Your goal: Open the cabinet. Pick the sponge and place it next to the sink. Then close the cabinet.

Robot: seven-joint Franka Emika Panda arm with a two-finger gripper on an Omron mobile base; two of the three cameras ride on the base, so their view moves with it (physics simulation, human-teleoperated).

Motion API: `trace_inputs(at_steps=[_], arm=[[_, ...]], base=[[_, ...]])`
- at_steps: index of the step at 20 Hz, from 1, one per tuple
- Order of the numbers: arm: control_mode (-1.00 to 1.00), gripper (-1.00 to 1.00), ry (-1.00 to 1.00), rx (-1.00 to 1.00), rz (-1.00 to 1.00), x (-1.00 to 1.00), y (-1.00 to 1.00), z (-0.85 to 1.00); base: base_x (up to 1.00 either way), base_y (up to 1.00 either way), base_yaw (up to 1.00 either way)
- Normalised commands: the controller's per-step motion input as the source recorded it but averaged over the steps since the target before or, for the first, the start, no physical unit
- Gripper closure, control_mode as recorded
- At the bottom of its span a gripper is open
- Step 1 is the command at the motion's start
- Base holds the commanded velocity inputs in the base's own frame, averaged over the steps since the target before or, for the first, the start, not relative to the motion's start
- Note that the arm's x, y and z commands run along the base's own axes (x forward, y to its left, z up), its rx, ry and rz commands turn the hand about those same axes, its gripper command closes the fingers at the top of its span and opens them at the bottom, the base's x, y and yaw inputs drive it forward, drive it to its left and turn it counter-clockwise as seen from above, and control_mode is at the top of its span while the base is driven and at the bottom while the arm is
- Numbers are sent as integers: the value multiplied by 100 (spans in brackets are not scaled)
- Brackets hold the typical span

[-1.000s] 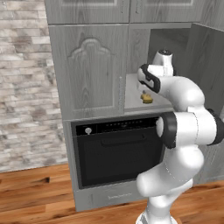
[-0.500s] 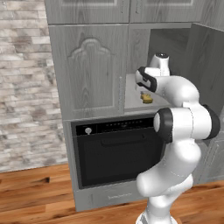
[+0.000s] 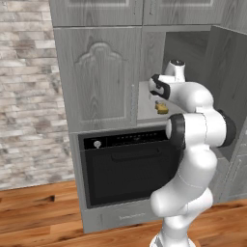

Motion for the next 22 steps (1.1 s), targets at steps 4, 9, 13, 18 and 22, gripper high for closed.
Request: trace_inputs(at_steps=[4, 9, 13, 18, 22], arm=[[-100, -100, 4, 0, 0, 22, -16, -1], [-100, -100, 4, 0, 0, 29, 0, -9], [-100, -100, 5, 0, 0, 38, -1, -29], [-100, -100, 9, 0, 0, 13, -11, -26], [-100, -100, 6, 0, 0, 15, -7, -32]], base=[[0, 0, 0], [0, 0, 0], [0, 0, 0], [0, 0, 0], [0, 0, 0]])
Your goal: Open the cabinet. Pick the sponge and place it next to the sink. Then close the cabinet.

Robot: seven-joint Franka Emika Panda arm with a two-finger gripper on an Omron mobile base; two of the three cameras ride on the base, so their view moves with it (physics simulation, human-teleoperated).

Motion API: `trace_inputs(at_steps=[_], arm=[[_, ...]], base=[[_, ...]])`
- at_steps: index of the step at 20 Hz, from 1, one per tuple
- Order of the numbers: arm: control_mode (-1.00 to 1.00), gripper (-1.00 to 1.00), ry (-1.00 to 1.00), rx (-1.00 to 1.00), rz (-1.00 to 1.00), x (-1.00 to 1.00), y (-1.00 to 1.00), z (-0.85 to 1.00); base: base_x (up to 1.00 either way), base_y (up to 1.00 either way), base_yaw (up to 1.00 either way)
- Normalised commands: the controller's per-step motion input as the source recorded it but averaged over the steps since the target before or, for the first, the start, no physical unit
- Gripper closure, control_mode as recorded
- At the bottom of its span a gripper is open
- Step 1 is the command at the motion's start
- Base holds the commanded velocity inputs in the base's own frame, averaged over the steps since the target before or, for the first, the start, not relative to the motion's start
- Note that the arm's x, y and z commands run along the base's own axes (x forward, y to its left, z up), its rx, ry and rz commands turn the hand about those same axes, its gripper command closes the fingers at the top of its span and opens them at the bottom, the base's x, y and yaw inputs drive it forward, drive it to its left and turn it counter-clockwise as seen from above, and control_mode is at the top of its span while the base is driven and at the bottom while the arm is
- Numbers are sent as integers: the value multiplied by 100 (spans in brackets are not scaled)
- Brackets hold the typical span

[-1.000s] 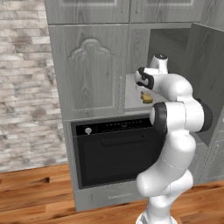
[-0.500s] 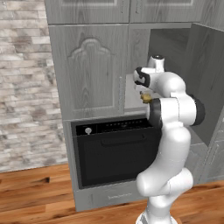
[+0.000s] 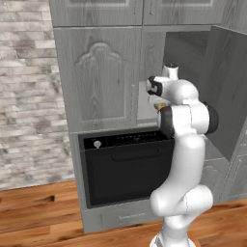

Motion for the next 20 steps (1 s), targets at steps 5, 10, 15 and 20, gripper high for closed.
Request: trace_inputs(at_steps=[5, 10, 15, 20], arm=[[-100, -100, 3, 0, 0, 19, -3, -24], [-100, -100, 1, 0, 0, 11, 0, -14], [-100, -100, 0, 0, 1, 14, 0, -22], [-100, -100, 4, 0, 0, 3, 0, -28]], base=[[0, 0, 0], [0, 0, 0], [0, 0, 0], [0, 0, 0]])
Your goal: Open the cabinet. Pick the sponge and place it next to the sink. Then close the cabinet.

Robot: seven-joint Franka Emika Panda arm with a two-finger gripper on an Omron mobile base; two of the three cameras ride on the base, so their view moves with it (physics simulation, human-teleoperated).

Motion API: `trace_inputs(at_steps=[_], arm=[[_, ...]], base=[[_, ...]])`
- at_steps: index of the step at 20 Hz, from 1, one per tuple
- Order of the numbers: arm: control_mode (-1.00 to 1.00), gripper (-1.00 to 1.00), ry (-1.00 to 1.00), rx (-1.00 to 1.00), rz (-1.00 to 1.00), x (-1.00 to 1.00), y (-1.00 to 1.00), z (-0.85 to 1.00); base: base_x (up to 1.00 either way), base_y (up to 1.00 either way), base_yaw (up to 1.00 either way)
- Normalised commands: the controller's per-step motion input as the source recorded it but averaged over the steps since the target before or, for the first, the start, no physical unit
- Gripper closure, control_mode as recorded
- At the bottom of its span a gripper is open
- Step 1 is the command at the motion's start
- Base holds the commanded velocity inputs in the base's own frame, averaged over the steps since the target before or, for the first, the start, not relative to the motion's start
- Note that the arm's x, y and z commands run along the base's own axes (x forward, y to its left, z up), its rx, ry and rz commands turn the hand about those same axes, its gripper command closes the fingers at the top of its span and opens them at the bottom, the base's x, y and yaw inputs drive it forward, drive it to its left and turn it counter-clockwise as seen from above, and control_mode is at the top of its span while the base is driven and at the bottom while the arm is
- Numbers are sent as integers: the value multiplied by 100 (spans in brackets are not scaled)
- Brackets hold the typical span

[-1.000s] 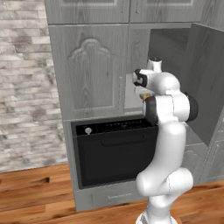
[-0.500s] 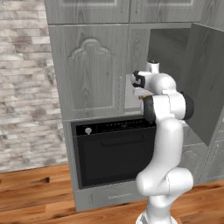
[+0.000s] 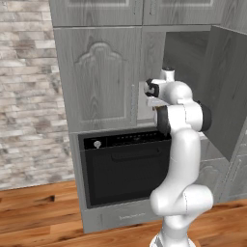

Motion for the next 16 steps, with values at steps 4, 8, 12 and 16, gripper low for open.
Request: trace_inputs(at_steps=[4, 8, 12, 16], arm=[[-100, -100, 8, 0, 1, 0, 0, -10], [-100, 100, 0, 0, 0, 0, 0, 0], [-100, 100, 0, 0, 0, 0, 0, 0], [-100, 100, 0, 0, 0, 0, 0, 0]], base=[[0, 0, 0], [0, 0, 0], [0, 0, 0], [0, 0, 0]])
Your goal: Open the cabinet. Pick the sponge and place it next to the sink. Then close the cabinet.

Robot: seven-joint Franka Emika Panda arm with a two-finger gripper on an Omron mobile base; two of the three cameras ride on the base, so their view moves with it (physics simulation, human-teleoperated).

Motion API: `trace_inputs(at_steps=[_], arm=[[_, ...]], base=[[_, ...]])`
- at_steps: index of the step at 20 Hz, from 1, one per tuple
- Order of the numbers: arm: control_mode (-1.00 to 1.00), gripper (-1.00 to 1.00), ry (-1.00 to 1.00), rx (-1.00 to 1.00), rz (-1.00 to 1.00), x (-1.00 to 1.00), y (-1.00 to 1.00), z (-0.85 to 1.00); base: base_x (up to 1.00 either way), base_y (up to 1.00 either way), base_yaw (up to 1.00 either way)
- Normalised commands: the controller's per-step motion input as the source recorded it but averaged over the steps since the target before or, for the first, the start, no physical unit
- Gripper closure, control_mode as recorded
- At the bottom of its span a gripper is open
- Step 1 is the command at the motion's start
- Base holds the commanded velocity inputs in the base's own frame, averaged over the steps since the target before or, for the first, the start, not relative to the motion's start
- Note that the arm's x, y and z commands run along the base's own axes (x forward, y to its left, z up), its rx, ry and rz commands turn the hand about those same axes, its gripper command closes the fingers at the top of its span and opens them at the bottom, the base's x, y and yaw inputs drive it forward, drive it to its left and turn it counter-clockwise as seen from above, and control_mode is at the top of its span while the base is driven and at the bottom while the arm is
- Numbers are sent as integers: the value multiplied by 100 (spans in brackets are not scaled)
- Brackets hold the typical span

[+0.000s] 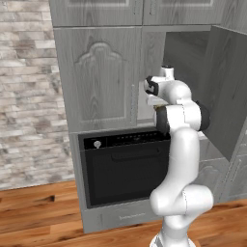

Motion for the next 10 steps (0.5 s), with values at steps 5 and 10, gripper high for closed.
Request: trace_inputs(at_steps=[5, 10], arm=[[-100, 100, 0, 0, 0, 0, 0, 0], [-100, 100, -4, 1, 0, -41, 0, 1]], base=[[0, 0, 0], [0, 0, 0]])
